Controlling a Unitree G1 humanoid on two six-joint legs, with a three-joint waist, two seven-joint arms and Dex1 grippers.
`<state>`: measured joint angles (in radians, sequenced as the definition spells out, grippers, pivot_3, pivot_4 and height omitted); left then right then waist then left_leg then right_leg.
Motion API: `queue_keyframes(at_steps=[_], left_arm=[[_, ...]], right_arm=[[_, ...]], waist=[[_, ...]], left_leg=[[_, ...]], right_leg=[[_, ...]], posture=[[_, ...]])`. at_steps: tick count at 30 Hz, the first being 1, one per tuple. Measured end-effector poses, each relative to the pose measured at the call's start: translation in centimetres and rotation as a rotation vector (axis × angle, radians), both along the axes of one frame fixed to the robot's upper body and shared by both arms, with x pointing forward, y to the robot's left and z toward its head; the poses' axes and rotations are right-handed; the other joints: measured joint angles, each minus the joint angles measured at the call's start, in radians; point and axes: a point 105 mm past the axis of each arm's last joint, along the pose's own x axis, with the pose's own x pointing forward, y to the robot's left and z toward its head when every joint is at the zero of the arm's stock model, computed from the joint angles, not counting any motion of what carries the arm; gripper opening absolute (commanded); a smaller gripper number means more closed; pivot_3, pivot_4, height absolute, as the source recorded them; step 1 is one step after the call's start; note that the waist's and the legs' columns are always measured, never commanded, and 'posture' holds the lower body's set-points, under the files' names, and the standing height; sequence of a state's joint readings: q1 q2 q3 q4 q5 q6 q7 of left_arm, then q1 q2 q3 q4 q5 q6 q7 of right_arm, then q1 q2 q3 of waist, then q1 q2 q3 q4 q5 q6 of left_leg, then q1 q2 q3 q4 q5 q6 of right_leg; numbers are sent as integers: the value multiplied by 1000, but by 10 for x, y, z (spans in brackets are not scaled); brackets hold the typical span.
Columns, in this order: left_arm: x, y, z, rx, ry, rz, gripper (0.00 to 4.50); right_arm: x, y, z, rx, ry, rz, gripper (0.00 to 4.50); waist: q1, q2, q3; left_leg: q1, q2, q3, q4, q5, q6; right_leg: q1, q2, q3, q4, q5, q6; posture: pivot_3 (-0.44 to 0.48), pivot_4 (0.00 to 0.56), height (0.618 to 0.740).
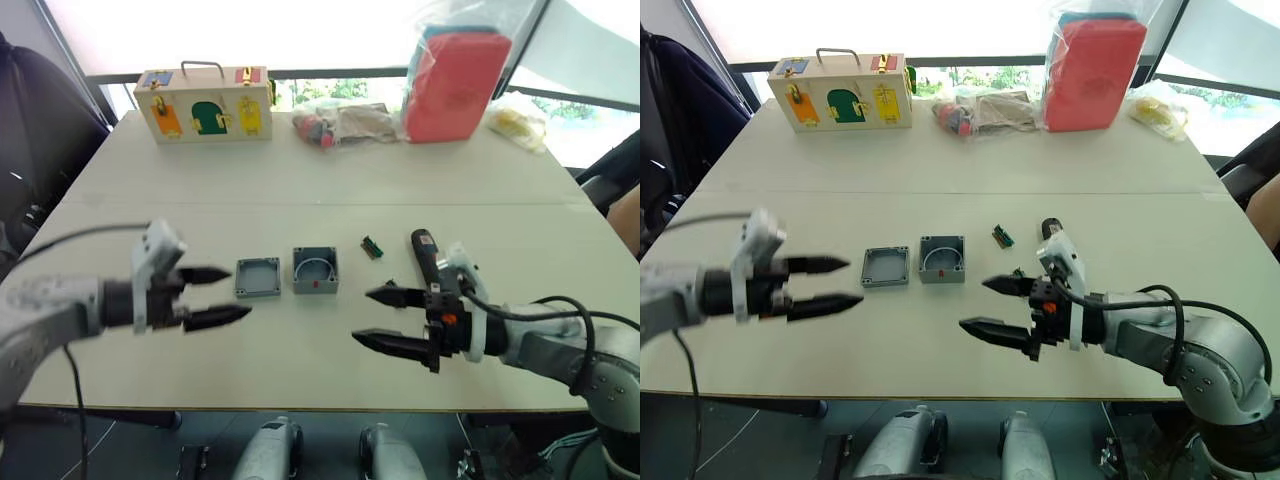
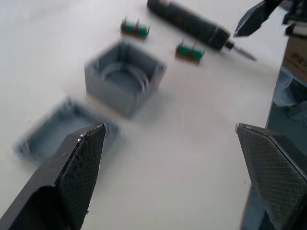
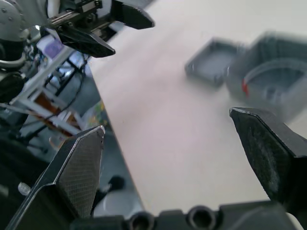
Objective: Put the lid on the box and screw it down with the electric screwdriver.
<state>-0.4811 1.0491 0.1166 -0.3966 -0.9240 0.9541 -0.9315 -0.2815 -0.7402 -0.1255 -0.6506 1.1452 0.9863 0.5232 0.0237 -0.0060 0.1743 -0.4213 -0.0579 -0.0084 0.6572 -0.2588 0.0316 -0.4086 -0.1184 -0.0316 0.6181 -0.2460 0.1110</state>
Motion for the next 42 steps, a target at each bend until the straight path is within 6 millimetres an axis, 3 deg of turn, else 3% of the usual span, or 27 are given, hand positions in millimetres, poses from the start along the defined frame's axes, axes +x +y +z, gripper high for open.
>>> queue_keyframes(at_steps=[2,4,12,16,22,25,35,42], left_arm=[[10,-14,11,74,-47,-75,4451],[21,-27,11,136,-61,-144,4451],[54,-90,-36,422,-78,-387,4451],[67,-90,-65,523,-44,-409,4451],[75,-89,-82,596,-18,-430,4451],[75,-91,-86,605,-8,-449,3836],[74,-98,-88,621,-29,-496,45],[79,-97,-88,638,-104,-556,45]], right_arm=[[4,4,10,2,-53,-12,4500],[6,5,7,-51,-72,-28,4500],[4,-6,-39,-345,-115,-133,4500],[1,-7,-51,-373,-114,-176,4500],[-1,0,-48,-336,-149,-218,4500],[1,1,-48,-332,-151,-235,4500],[1,-1,-47,-342,-151,-265,4500],[1,-2,-48,-349,-140,-277,4500]], waist=[[1,1,0],[0,0,0],[-11,-1,1],[-17,-2,1],[-10,-2,1],[-9,-2,1],[-11,-2,1],[-9,-2,1]], left_leg=[[-1,-1,1,0,0,0],[-1,-1,3,0,0,1],[-5,-1,4,9,-3,7],[-6,0,4,9,-3,7],[-6,0,3,10,-2,7],[-6,-1,2,11,-3,7],[-6,-1,2,11,-3,7],[-5,-1,2,11,-3,7]], right_leg=[[0,1,0,1,1,1],[0,1,0,0,1,2],[1,1,1,2,2,6],[-3,2,2,7,0,8],[-3,1,2,11,-1,9],[-2,0,2,10,0,9],[-3,1,2,11,-1,9],[-1,0,1,11,-1,9]], posture=[[0,150,740],[0,150,740],[0,150,740],[0,150,740],[0,150,740],[0,150,740],[0,150,740],[0,150,740]])
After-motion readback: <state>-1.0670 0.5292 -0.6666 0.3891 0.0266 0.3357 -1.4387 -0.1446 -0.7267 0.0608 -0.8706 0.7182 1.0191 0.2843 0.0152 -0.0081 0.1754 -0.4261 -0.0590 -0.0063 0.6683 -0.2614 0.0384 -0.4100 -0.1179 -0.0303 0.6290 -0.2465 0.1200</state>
